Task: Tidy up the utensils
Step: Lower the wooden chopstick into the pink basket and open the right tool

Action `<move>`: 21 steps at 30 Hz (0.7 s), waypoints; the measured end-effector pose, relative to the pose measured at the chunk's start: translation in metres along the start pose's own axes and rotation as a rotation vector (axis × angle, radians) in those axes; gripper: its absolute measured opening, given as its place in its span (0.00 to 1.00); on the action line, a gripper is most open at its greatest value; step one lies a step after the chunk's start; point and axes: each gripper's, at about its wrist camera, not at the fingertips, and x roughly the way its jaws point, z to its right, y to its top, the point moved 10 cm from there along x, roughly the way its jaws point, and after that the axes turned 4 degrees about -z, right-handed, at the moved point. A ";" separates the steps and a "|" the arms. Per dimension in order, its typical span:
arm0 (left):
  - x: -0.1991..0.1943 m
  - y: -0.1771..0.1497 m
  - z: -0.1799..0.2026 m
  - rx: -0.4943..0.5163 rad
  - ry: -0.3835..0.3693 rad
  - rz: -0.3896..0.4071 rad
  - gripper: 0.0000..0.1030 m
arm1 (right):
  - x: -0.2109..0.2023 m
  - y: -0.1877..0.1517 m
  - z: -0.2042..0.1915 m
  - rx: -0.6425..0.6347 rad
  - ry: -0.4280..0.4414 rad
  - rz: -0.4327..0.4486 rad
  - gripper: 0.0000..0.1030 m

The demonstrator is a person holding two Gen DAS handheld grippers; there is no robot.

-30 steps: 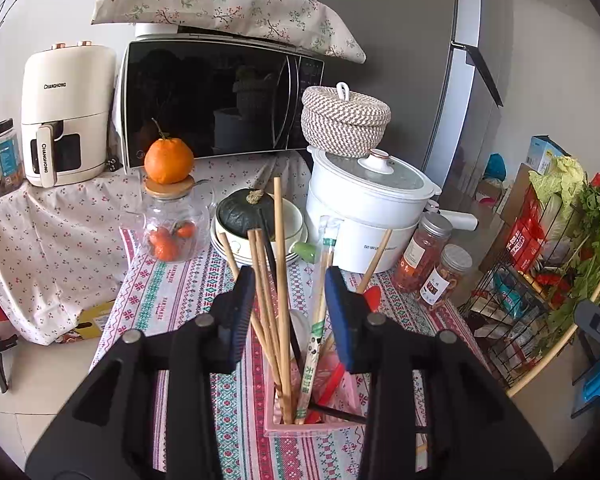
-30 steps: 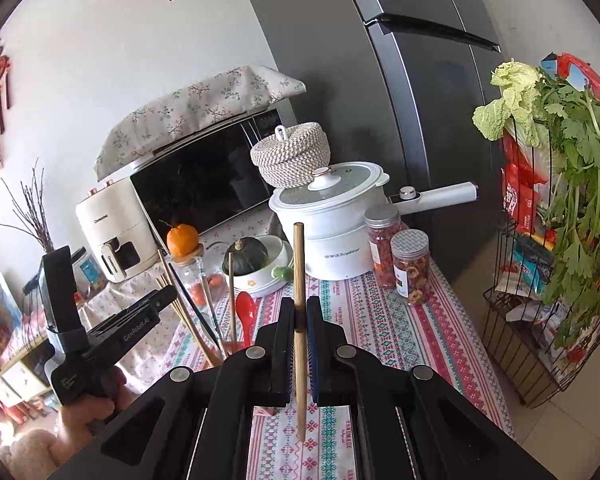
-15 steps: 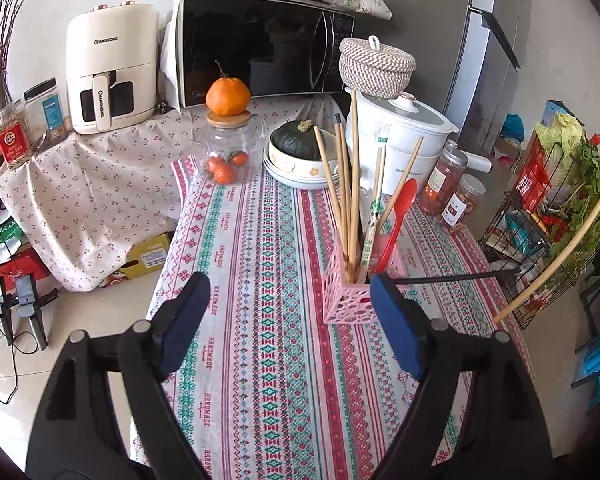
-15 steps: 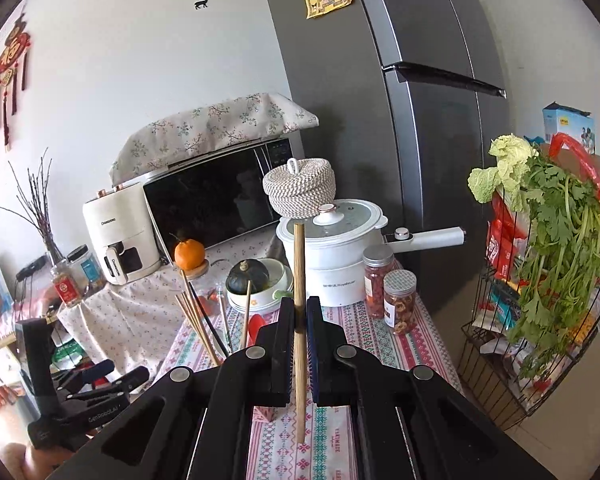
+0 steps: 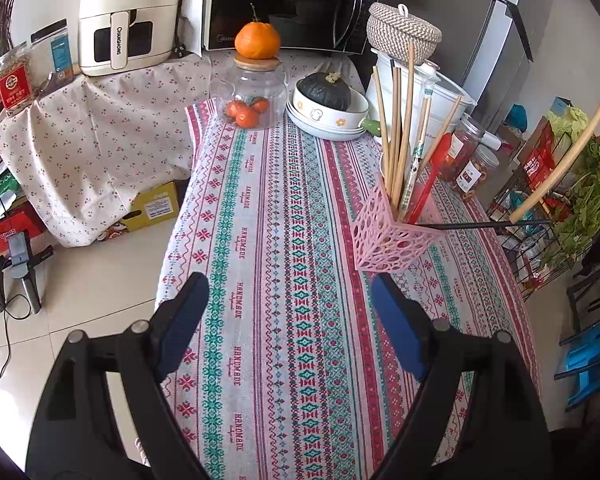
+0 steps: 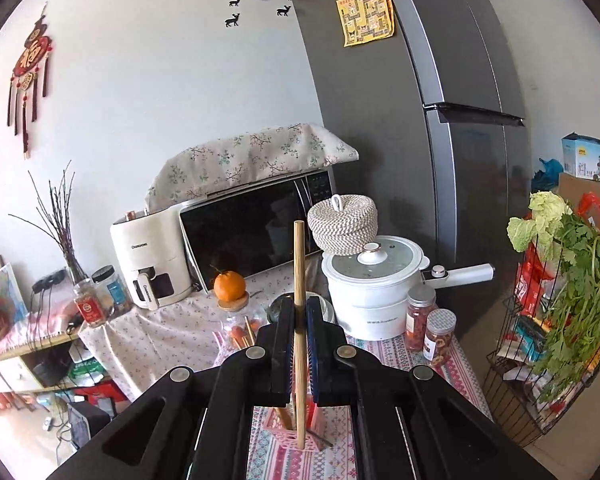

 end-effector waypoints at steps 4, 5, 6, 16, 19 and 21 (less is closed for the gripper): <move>0.003 -0.004 -0.003 -0.017 -0.022 -0.025 0.81 | 0.037 -0.009 -0.021 -0.024 -0.054 0.010 0.05; 0.002 -0.004 -0.003 -0.019 -0.028 -0.025 0.81 | 0.048 -0.014 -0.025 -0.028 -0.067 0.006 0.05; 0.001 -0.003 -0.004 -0.019 -0.032 -0.023 0.81 | 0.059 -0.018 -0.028 -0.034 -0.079 0.000 0.05; -0.005 0.000 -0.021 -0.043 -0.040 -0.011 0.81 | 0.134 -0.059 -0.035 -0.052 -0.150 -0.087 0.05; -0.005 -0.001 -0.024 -0.053 -0.043 -0.013 0.81 | 0.146 -0.069 -0.036 -0.070 -0.166 -0.115 0.05; -0.006 -0.001 -0.025 -0.056 -0.045 -0.013 0.81 | 0.153 -0.075 -0.037 -0.080 -0.169 -0.136 0.05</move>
